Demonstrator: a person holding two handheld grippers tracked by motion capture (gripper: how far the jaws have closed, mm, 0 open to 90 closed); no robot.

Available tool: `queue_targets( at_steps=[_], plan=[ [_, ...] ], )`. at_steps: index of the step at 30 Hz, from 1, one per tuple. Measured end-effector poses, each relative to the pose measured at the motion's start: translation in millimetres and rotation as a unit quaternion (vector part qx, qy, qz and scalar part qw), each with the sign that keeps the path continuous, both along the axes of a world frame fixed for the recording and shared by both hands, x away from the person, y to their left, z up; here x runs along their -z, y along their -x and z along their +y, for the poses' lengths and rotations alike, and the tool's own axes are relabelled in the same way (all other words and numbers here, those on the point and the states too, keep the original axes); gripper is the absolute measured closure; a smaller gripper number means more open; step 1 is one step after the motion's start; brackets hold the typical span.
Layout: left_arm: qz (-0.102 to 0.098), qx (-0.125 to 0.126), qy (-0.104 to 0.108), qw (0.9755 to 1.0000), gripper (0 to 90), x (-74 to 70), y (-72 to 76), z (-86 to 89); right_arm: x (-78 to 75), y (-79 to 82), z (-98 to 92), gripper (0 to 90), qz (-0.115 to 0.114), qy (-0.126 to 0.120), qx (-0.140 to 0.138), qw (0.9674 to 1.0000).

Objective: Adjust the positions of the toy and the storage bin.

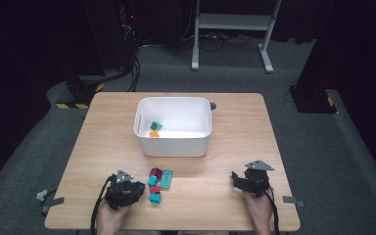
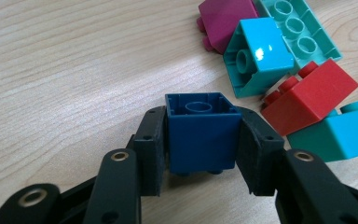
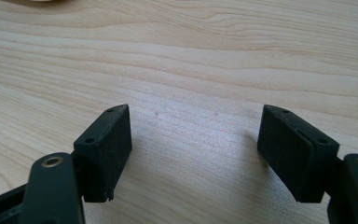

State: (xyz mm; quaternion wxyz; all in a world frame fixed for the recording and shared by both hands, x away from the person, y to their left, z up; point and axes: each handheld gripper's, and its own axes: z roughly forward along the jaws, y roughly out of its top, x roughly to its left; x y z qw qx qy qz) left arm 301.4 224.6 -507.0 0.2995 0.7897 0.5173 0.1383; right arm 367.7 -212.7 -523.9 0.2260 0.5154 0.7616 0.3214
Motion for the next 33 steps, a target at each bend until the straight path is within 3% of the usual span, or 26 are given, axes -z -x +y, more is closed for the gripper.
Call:
queue_targets(
  at_steps=[15, 19, 29, 33],
  plan=[
    [-0.009, 0.013, 0.006, 0.9999, 58.3, -3.2, 0.3, -4.4, 0.0, 0.0, 0.0, 26.0, 0.0, 0.0, 0.0, 1.0],
    [-0.01, 0.011, 0.019, 0.9997, 58.3, -8.3, -1.3, -0.7, 0.0, 0.0, 0.0, 26.1, 0.0, 0.0, 0.0, 1.0],
    [-0.022, 0.004, 0.026, 0.9994, 58.3, -22.2, -6.2, 7.6, 0.0, 0.0, 0.0, 26.0, 0.0, 0.0, 0.0, 1.0],
    [-0.033, -0.005, 0.042, 0.9985, 58.3, -29.2, -9.5, 12.3, 0.0, 0.0, 0.0, 26.0, 0.0, 0.0, 0.0, 1.0]
  ],
)
